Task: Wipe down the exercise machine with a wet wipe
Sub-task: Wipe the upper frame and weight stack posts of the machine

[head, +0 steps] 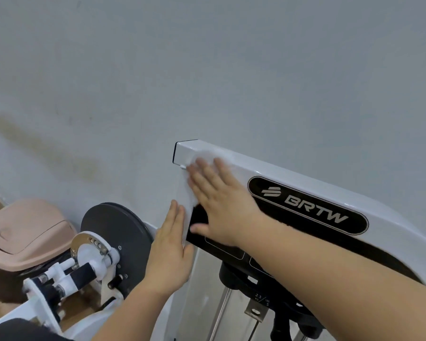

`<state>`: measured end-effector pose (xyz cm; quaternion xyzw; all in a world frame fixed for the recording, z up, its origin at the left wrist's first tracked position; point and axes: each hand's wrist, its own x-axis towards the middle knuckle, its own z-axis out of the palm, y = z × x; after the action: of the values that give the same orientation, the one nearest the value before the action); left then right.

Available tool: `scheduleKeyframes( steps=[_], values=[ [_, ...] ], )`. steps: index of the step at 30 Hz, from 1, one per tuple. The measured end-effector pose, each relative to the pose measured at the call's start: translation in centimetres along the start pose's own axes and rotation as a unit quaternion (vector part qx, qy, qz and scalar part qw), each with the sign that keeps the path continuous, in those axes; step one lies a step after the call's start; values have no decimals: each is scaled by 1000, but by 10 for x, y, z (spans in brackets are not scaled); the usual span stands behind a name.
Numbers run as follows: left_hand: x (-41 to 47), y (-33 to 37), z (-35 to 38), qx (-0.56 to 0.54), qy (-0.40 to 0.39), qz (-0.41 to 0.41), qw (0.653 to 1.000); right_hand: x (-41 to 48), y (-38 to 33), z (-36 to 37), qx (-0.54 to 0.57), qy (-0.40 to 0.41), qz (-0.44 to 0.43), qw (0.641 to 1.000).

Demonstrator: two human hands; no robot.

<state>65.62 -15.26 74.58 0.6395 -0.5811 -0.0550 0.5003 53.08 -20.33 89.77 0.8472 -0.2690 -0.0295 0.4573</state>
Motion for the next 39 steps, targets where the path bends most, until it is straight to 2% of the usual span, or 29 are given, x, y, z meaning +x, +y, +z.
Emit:
scheduleKeyframes(
  steps=[3, 5, 10, 13, 17, 20, 24, 27, 29, 31, 34, 36, 39],
  values=[
    [-2, -1, 0, -11, -10, -3, 1000, -22, -21, 28, -49, -30, -97, 994],
    [-3, -3, 1, 1, -10, -24, 1000, -25, -14, 32, -68, -24, -122, 990],
    [-5, -8, 4, -43, -36, -69, 996, 3, 23, 3, -81, 45, -19, 996],
    [-4, -13, 4, -45, -36, -77, 995, 7, 8, 5, -44, 53, 17, 997],
    [0, -20, 3, -23, -45, -86, 995, -10, -34, 42, -28, 17, -78, 996],
    [0, -24, 0, -18, -50, -79, 995, -10, -28, 46, -59, 28, -119, 991],
    [-1, -26, -1, -54, -47, -70, 995, 14, 12, 10, -62, 78, -17, 995],
    [-4, -24, 2, -90, -35, -83, 992, 17, 7, 7, -45, 59, 15, 997],
    [-8, -27, 6, -180, -12, -121, 976, 3, -19, 24, -38, 25, -11, 999],
    [-14, -28, 8, -263, 2, -170, 950, -16, -46, 46, -51, -16, -77, 996],
    [-19, -28, 7, -308, -13, -206, 929, -26, -58, 59, -86, -38, -153, 984],
    [-16, -29, 6, -302, -14, -221, 927, -13, -41, 44, -85, -17, -128, 988],
    [-15, -31, 8, -289, -10, -232, 929, 12, -5, 14, -60, 60, -1, 996]
  ],
)
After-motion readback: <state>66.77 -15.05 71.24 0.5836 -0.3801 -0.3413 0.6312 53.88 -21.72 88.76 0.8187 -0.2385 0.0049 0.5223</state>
